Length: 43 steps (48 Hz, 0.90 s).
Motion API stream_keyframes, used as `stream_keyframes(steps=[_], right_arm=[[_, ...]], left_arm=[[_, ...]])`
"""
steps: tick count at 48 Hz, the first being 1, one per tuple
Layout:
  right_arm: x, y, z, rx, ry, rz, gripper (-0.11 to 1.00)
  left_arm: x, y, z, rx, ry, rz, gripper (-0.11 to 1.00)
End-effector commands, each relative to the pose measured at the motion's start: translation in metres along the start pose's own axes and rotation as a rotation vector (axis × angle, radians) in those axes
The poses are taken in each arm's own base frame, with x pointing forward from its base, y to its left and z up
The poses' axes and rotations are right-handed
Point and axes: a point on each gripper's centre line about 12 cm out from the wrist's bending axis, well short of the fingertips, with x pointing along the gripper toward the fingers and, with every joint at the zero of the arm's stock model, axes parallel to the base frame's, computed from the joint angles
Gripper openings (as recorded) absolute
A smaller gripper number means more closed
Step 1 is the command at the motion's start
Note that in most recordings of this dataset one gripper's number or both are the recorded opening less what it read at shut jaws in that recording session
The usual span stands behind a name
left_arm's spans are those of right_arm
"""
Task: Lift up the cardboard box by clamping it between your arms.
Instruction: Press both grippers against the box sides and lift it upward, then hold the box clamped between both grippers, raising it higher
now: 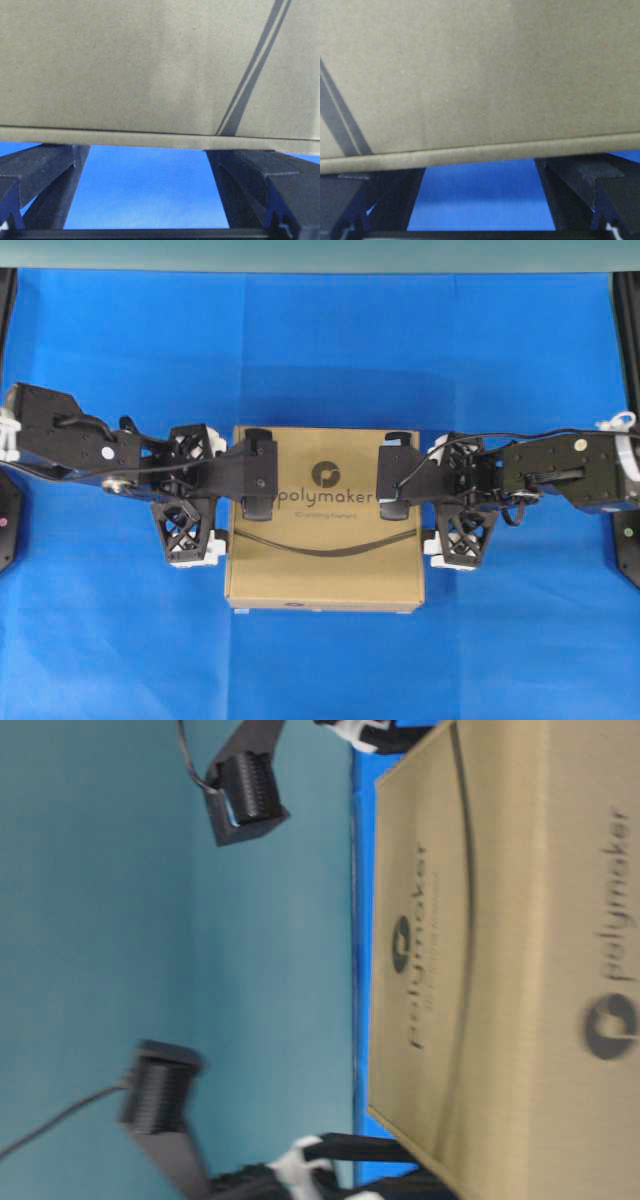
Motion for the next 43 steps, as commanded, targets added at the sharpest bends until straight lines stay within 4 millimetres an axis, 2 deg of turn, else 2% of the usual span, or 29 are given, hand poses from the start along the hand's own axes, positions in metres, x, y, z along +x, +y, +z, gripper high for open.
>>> stream_keyframes(steps=[1,9,26,43], right_arm=[[-0.037,0.0,0.033,0.022,-0.116,0.006,0.99],[-0.071,0.0,0.042,0.021,-0.141,0.008,0.99],[-0.134,0.002,0.06,0.01,-0.168,0.011,0.99],[-0.177,0.004,0.078,-0.067,-0.155,0.006,0.99]], left_arm=[[-0.032,0.003,0.036,-0.02,-0.123,0.002,0.89],[-0.063,0.003,0.052,-0.022,-0.138,0.004,0.89],[-0.105,0.004,0.077,-0.017,-0.129,0.006,0.89],[-0.169,0.006,0.109,0.048,-0.214,0.018,0.89]])
